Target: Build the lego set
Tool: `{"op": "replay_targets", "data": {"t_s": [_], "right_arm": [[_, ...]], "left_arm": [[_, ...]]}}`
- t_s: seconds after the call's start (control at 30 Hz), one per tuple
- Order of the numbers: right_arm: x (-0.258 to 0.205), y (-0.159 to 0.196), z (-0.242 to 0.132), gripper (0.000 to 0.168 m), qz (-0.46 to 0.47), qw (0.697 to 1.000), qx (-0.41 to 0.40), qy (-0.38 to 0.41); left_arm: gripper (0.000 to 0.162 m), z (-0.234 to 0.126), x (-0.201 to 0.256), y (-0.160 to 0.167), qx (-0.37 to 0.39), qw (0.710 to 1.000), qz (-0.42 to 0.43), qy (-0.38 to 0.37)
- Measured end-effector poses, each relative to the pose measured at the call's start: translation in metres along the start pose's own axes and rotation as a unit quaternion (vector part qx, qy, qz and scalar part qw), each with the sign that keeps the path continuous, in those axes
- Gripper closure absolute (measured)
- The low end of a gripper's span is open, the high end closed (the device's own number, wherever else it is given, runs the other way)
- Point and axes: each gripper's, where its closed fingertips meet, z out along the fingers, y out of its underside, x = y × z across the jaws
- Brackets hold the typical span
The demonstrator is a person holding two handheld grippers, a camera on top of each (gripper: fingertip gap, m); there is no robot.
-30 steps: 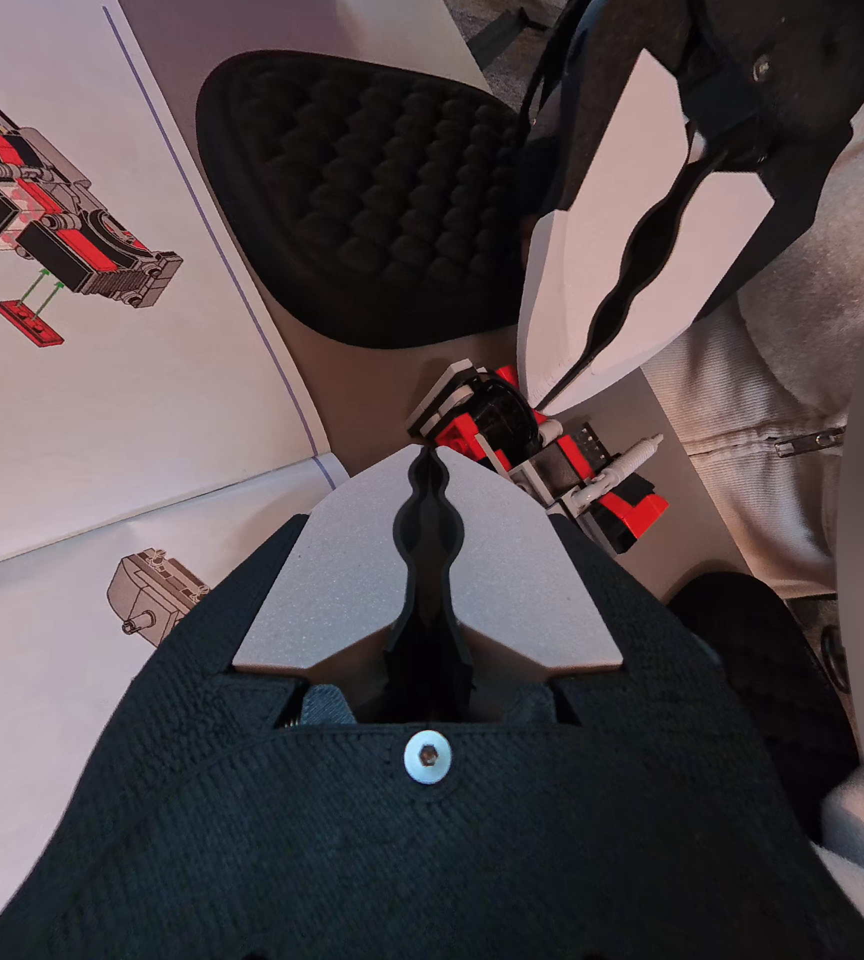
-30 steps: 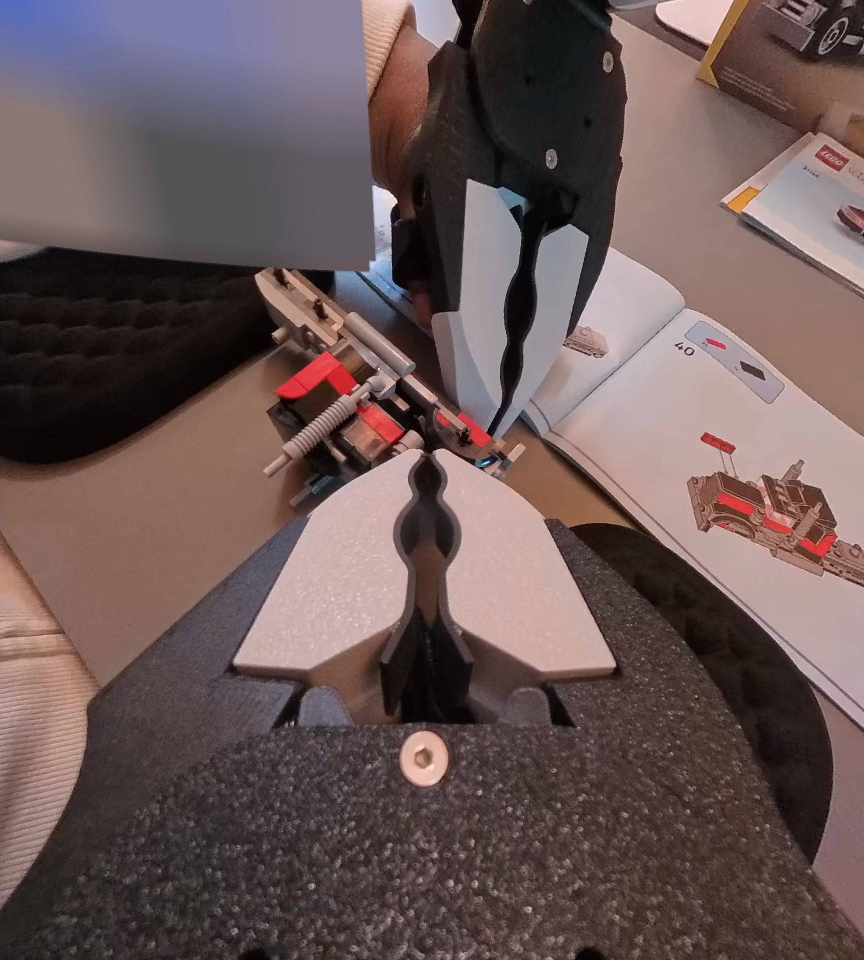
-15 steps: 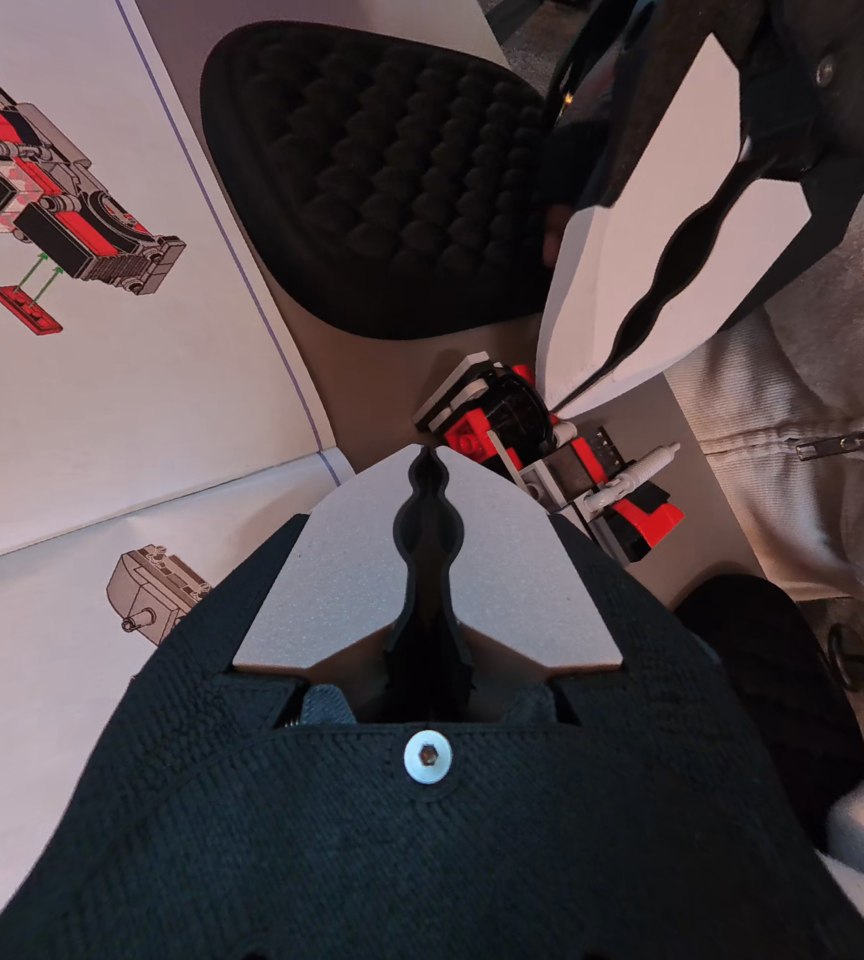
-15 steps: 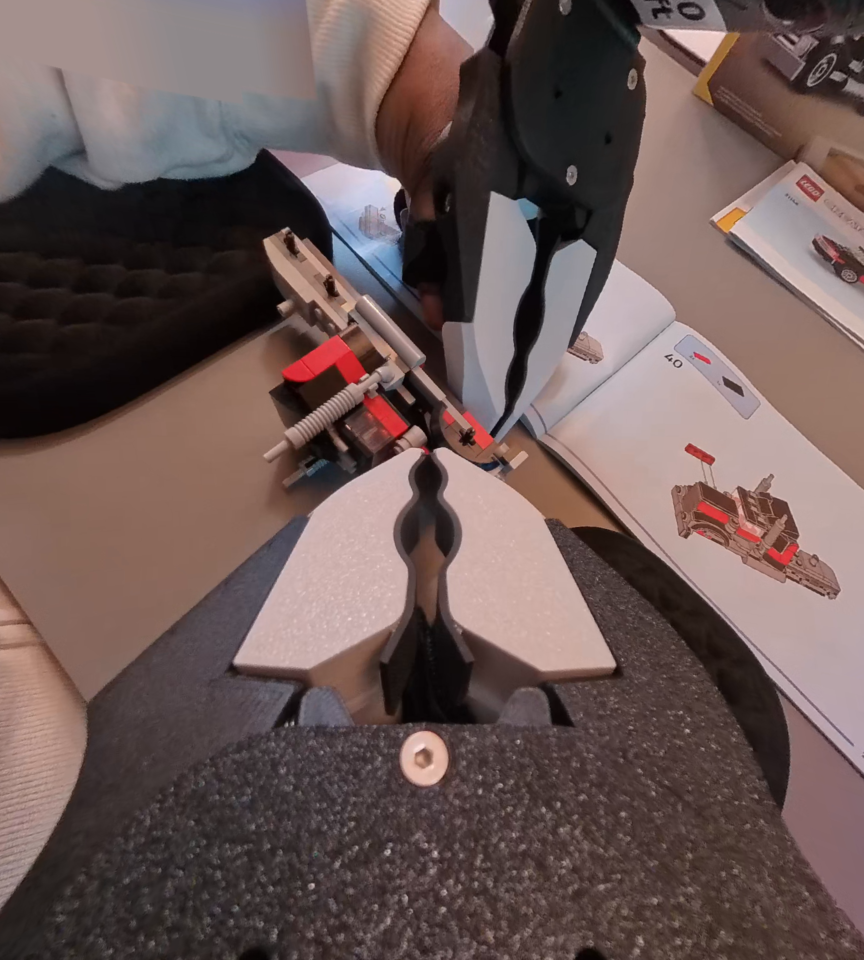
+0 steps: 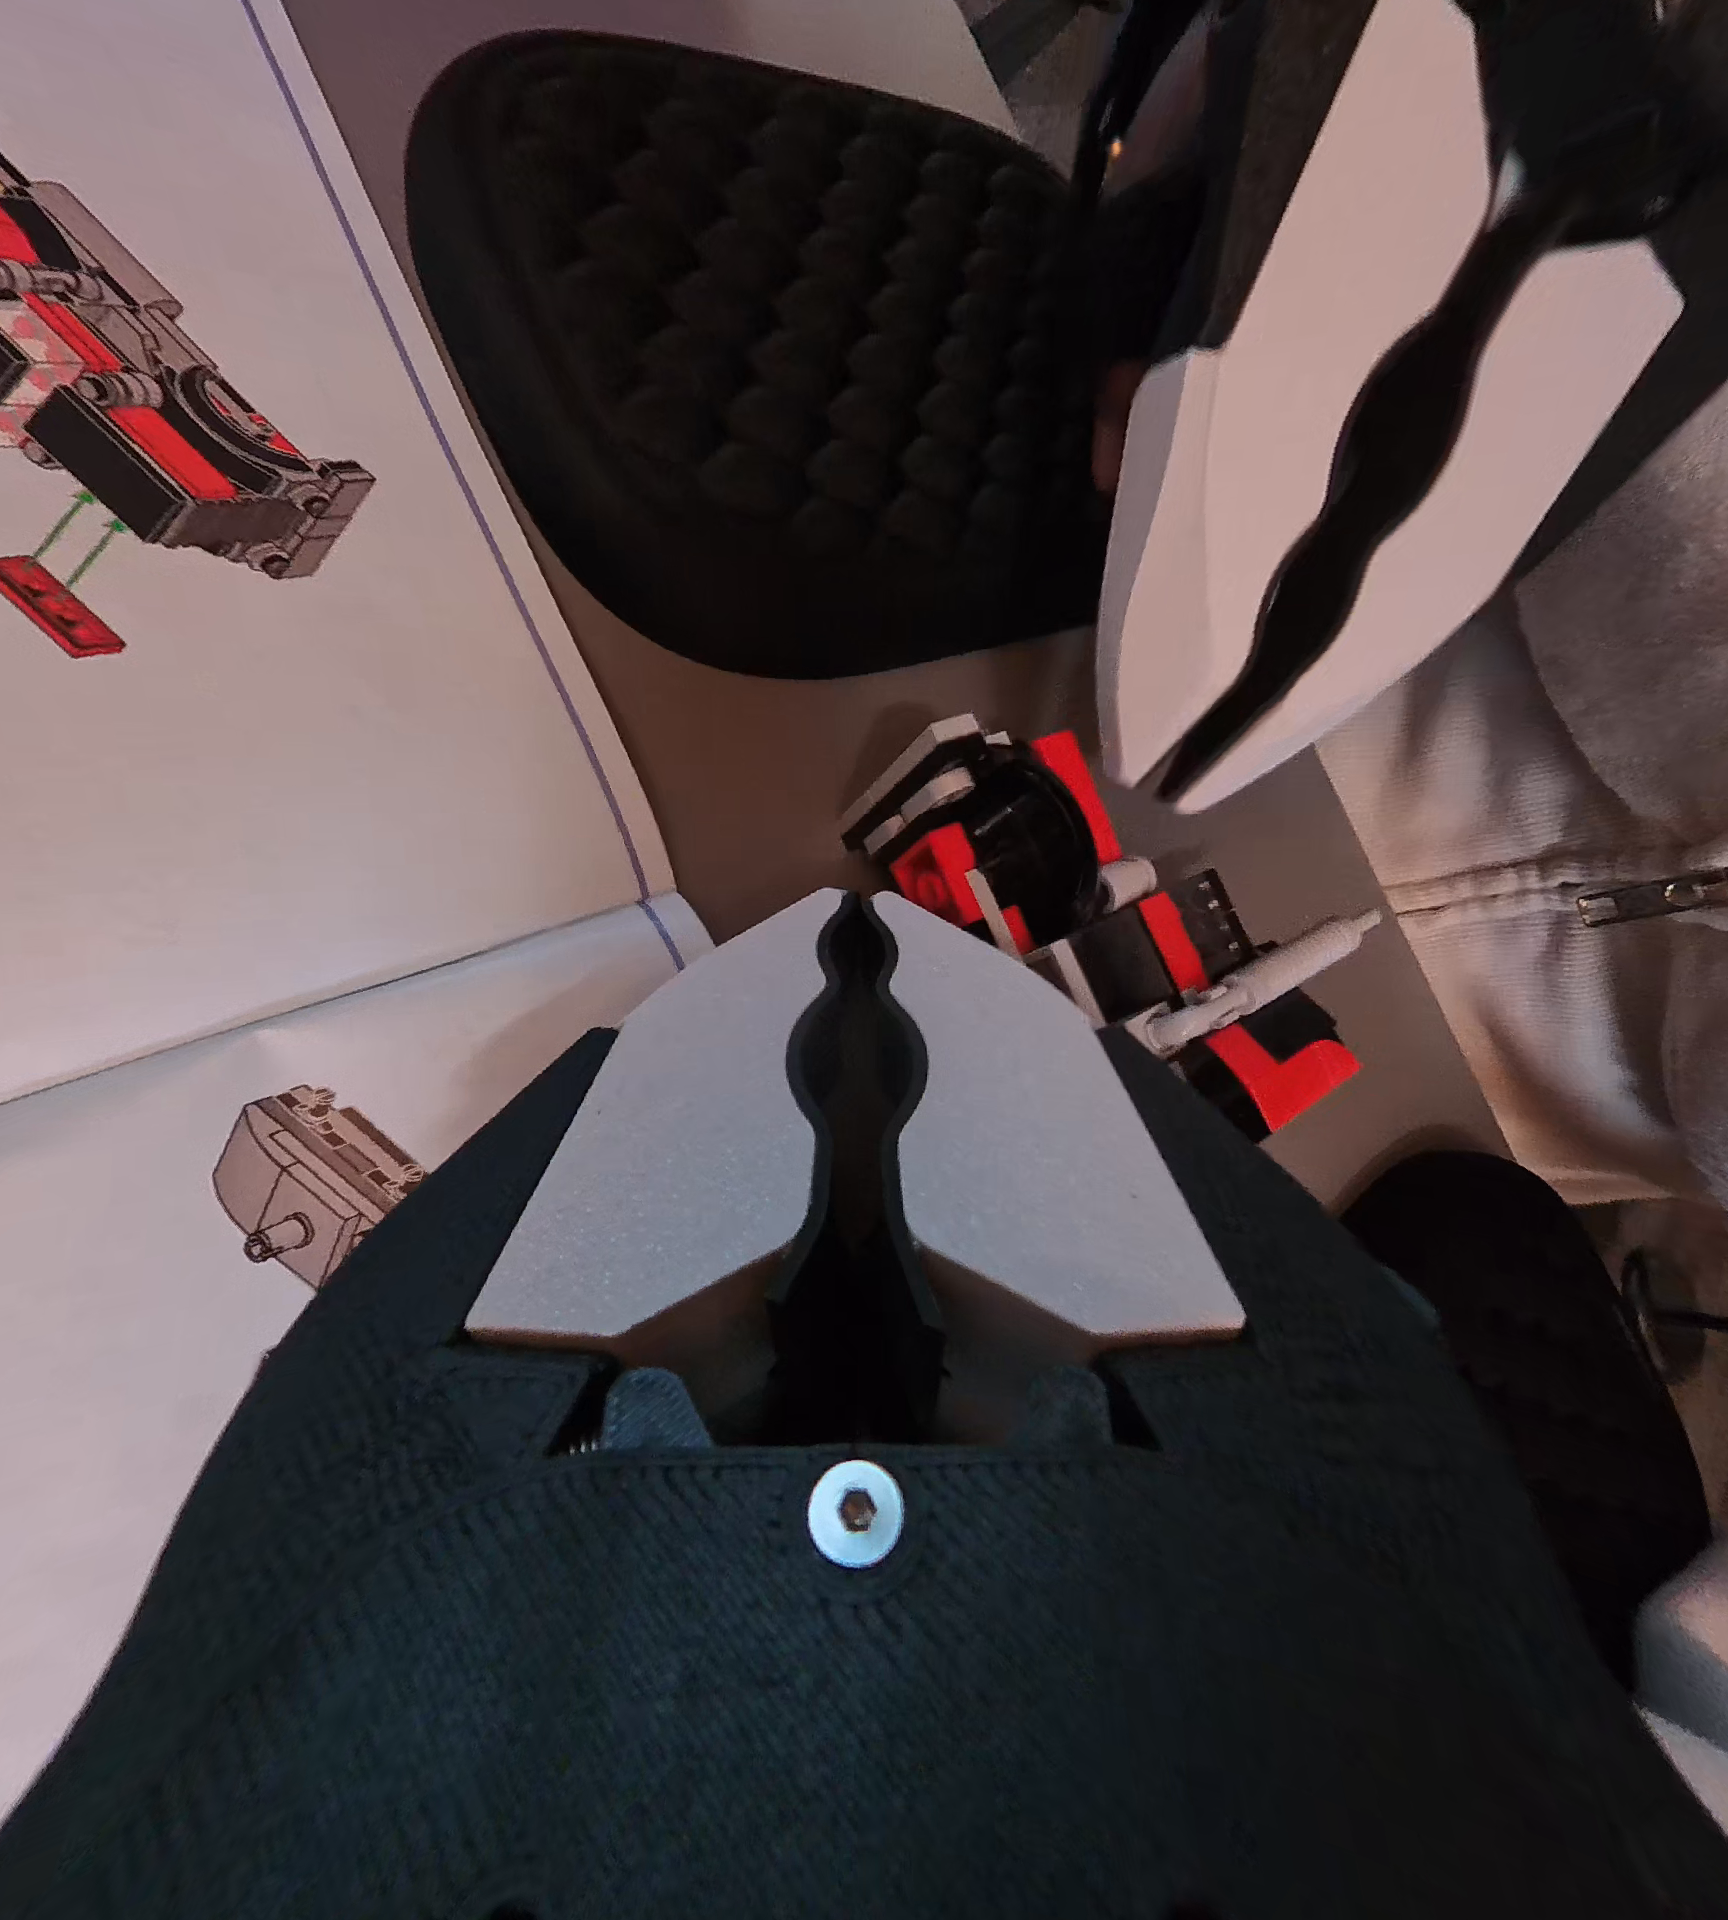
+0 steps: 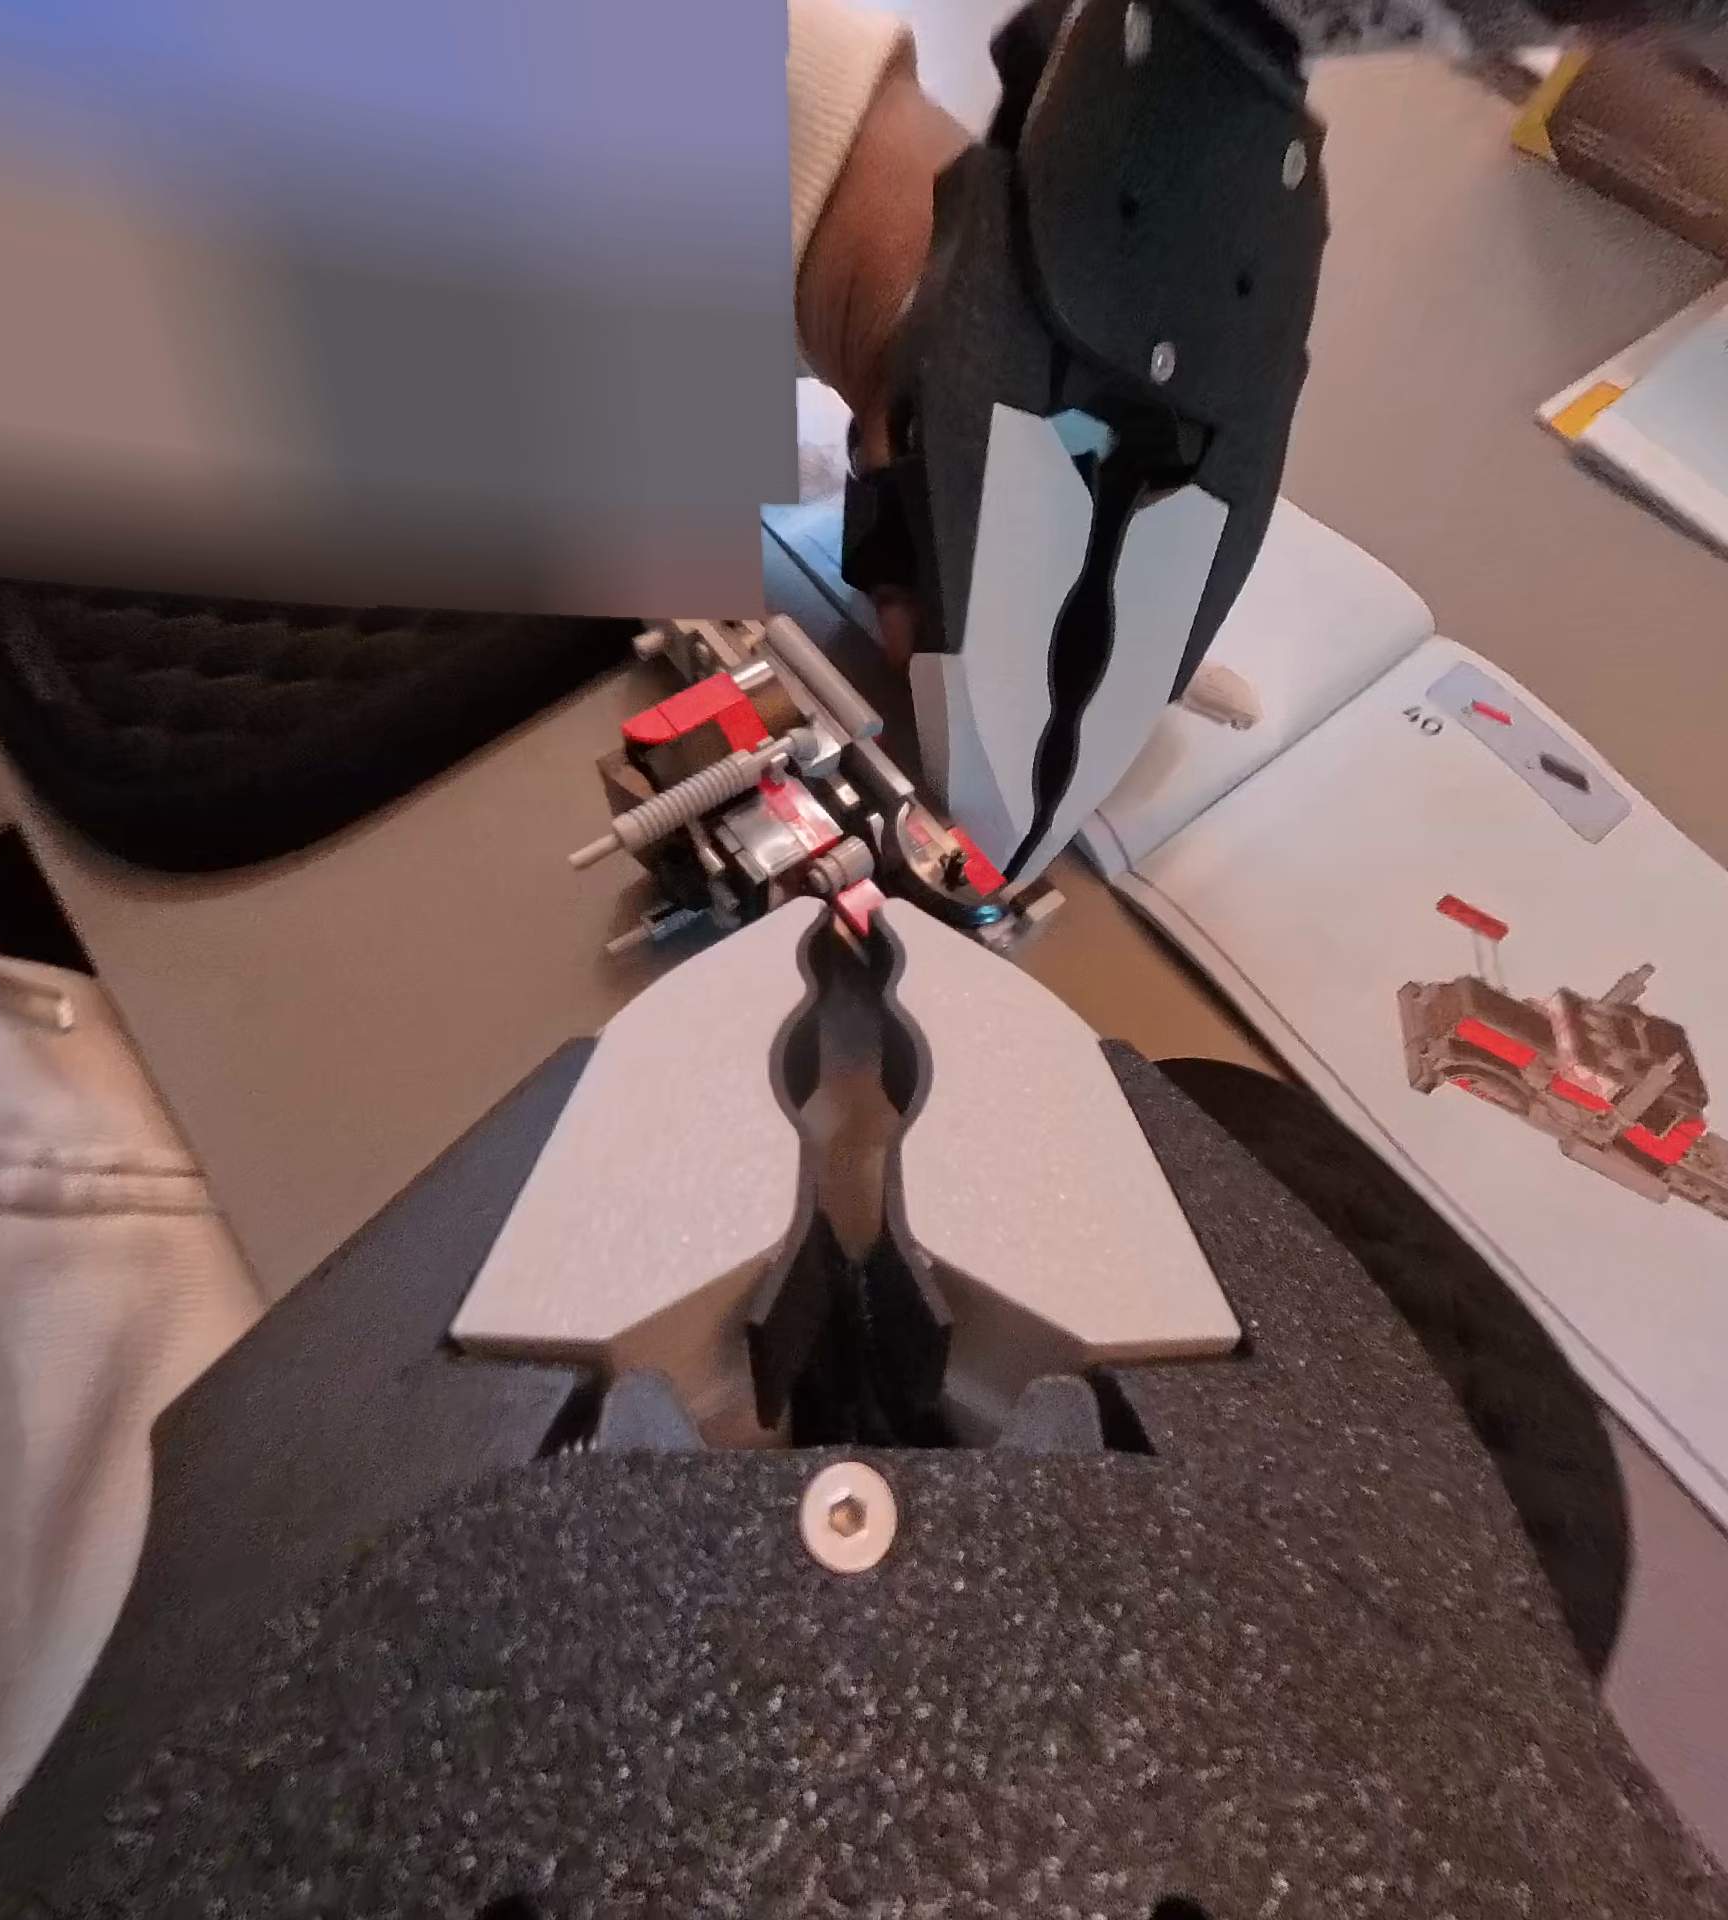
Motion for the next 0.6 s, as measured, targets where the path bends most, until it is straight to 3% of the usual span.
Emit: {"op": "replay_targets", "data": {"t_s": [0.07, 0.13, 0.23, 0.4, 0.5, 0.6], "right_arm": [[0.011, -0.003, -0.012, 0.150, -0.021, 1.000, 0.009, -0.006], [0.022, -0.006, -0.018, 0.120, -0.048, 0.999, 0.009, -0.022], [0.023, -0.006, -0.014, 0.095, -0.086, 0.992, -0.008, -0.097], [0.012, 0.001, 0.009, 0.105, -0.126, 0.963, -0.053, -0.230], [0.007, 0.009, 0.019, 0.107, -0.148, 0.945, -0.091, -0.276], [0.004, 0.016, 0.026, 0.112, -0.167, 0.934, -0.111, -0.295]], "left_arm": [[0.161, -0.004, 0.000, -0.005, 0.021, 1.000, -0.006, 0.003], [0.158, -0.011, -0.003, -0.011, 0.049, 0.999, -0.007, -0.004], [0.151, -0.032, -0.011, -0.019, 0.088, 0.994, 0.016, -0.055], [0.130, -0.091, 0.017, -0.039, 0.176, 0.973, 0.049, -0.142], [0.113, -0.105, 0.038, -0.022, 0.161, 0.963, 0.056, -0.211], [0.112, -0.105, 0.057, -0.005, 0.157, 0.952, 0.048, -0.259]]}}
